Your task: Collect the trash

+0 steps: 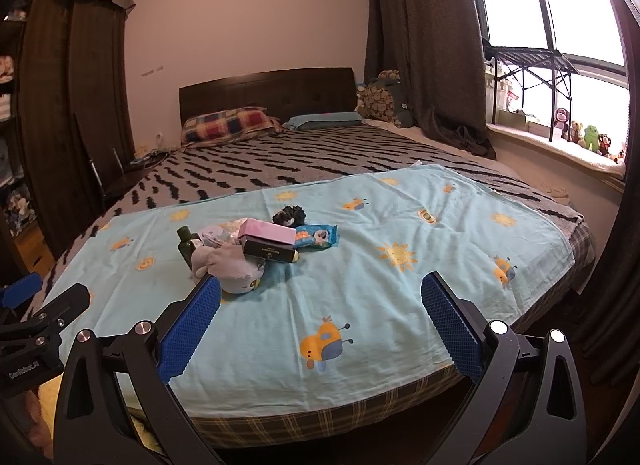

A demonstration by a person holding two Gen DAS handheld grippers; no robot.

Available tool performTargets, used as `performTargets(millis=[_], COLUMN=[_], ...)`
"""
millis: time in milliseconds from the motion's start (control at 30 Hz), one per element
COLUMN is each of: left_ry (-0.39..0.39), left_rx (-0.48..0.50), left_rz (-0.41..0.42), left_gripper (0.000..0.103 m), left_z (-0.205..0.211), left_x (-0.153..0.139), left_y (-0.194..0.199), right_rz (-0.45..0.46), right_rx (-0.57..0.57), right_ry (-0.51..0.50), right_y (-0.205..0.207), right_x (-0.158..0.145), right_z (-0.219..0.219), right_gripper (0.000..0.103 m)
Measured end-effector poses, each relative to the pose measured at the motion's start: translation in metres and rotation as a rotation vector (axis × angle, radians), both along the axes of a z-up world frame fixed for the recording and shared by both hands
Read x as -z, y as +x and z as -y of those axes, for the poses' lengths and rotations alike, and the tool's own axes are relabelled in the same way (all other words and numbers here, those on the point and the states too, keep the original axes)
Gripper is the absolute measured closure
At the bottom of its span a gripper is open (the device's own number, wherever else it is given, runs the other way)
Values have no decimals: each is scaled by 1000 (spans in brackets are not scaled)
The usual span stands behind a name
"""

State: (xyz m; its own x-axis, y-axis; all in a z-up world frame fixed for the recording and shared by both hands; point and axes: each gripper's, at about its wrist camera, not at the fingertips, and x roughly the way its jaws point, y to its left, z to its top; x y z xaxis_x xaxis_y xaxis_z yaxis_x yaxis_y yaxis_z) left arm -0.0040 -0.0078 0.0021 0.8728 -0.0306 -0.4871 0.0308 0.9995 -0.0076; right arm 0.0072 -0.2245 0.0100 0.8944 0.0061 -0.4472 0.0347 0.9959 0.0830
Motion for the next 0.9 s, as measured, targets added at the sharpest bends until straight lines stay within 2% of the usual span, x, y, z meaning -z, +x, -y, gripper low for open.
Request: performTargets(millis=[900], left_ry=[-8], left_rx=[-12], left_rz=[11], left_gripper=[8], left_z=[-3], left_x=[1], left_y=[1], right_rz=[10], right_rx=[-1], right_ry=[29], right_y=[-2], right_x=[-1], right_z=[3], right_gripper=[3])
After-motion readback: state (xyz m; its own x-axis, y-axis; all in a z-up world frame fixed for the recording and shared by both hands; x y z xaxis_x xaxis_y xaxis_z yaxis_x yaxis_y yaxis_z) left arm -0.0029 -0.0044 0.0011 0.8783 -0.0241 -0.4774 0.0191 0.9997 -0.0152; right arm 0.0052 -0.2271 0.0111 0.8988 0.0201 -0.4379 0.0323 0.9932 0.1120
